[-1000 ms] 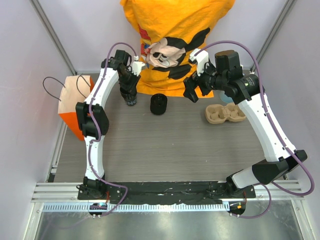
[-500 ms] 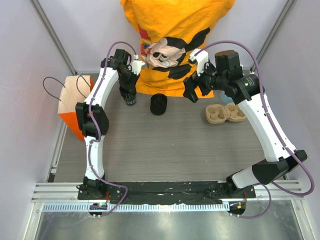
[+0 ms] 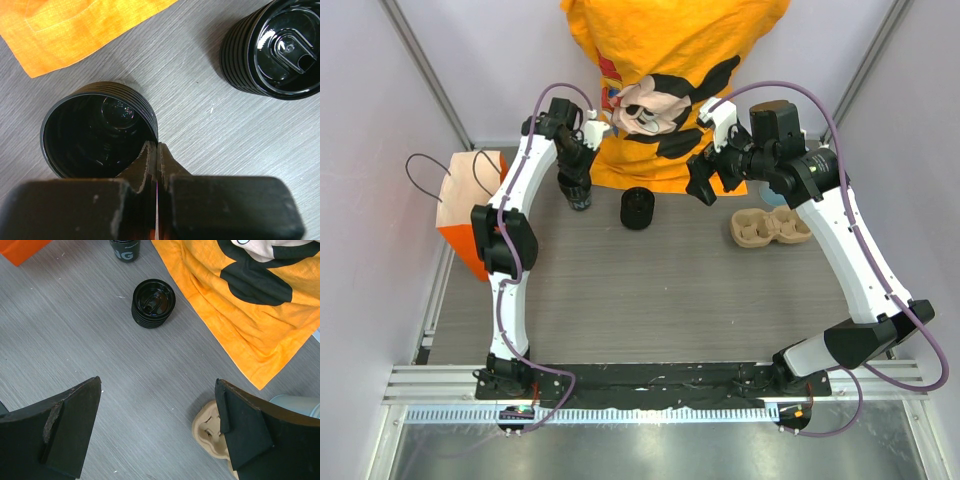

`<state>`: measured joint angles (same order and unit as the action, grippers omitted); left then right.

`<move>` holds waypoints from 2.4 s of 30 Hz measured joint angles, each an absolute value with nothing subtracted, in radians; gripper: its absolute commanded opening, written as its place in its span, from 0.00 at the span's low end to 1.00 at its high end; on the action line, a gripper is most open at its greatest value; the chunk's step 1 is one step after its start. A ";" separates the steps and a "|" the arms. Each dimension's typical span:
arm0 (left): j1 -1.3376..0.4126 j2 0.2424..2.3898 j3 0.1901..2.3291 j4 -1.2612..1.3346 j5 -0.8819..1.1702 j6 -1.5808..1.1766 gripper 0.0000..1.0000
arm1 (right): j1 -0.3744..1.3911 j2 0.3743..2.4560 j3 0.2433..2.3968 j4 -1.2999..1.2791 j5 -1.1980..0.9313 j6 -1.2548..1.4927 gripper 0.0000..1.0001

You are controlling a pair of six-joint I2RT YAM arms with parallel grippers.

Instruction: Pack the takeout coffee

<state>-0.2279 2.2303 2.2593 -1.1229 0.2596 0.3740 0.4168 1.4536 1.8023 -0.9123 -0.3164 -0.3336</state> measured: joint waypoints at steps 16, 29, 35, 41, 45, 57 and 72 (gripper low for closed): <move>-0.228 2.230 2.259 -1.099 0.208 0.374 0.00 | 0.417 1.454 1.802 -0.913 -0.316 -0.333 1.00; -0.228 2.211 2.259 -1.093 0.192 0.374 0.00 | 0.417 1.454 1.802 -0.913 -0.316 -0.333 1.00; -0.229 2.191 2.259 -1.088 0.179 0.375 0.00 | 0.417 1.454 1.802 -0.913 -0.316 -0.333 1.00; -0.235 2.152 2.259 -1.073 0.156 0.380 0.00 | 0.417 1.454 1.802 -0.912 -0.316 -0.333 1.00; -0.238 2.136 2.274 -1.065 0.141 0.391 0.00 | 0.417 1.454 1.803 -0.913 -0.316 -0.333 1.00; -0.249 2.081 2.300 -1.046 0.097 0.427 0.00 | 0.417 1.454 1.803 -0.912 -0.316 -0.332 1.00; -0.300 1.948 2.304 -1.031 0.097 0.486 0.00 | 0.413 1.454 1.819 -0.913 -0.297 -0.316 1.00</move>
<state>-0.3000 1.9476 2.3039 -1.0309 0.0971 0.4862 0.4129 1.4536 1.8191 -0.9134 -0.2974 -0.3157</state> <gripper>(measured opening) 0.012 0.996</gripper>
